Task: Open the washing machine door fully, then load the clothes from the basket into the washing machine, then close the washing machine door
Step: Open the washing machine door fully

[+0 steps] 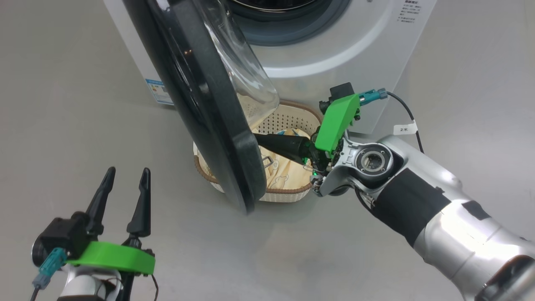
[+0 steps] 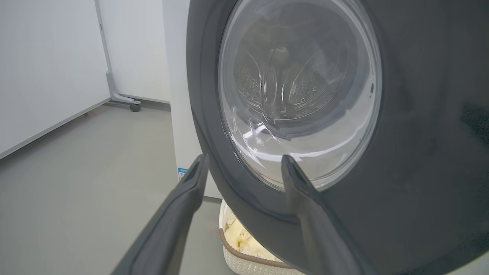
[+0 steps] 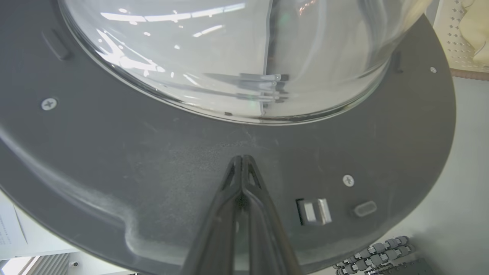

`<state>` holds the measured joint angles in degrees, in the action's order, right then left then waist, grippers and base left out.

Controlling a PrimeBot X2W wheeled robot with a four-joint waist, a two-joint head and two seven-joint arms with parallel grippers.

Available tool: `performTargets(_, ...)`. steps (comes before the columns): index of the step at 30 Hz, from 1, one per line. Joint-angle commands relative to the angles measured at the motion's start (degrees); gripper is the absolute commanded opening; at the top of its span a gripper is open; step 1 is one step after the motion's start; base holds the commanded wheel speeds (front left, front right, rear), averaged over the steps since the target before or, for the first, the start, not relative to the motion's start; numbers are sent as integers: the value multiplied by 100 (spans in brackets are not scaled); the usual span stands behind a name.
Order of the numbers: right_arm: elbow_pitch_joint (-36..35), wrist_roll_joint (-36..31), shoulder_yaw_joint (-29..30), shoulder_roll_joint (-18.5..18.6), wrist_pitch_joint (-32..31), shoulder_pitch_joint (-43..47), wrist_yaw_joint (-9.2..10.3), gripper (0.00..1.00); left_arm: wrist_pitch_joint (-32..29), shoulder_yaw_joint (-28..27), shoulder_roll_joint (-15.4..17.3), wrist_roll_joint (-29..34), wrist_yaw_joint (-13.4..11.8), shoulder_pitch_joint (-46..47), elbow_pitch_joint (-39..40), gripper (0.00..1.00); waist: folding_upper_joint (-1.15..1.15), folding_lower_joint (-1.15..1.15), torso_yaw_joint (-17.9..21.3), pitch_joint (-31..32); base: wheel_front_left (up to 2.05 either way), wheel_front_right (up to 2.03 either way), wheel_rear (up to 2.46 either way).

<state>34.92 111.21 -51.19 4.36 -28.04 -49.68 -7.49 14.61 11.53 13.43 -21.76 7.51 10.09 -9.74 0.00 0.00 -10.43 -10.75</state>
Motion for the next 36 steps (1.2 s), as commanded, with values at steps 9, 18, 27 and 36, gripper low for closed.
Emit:
performTargets(9,-362,590,-585,-148,580,-442,0,0,39,-185,135,9,-2,144,172,100,0,0,61,33,0,0,0)
performTargets(18,-522,513,-573,174,1087,-390,0,0,39,-342,129,59,-2,40,181,100,0,0,358,195,0,0,0)
performTargets(27,-971,93,-532,867,1906,-80,0,2,39,-699,181,134,-2,-191,178,100,0,0,830,393,0,0,0)
performTargets(36,-1280,-717,-596,1346,3030,176,0,100,39,-939,154,213,-2,-400,172,100,0,0,1112,535,0,0,0)
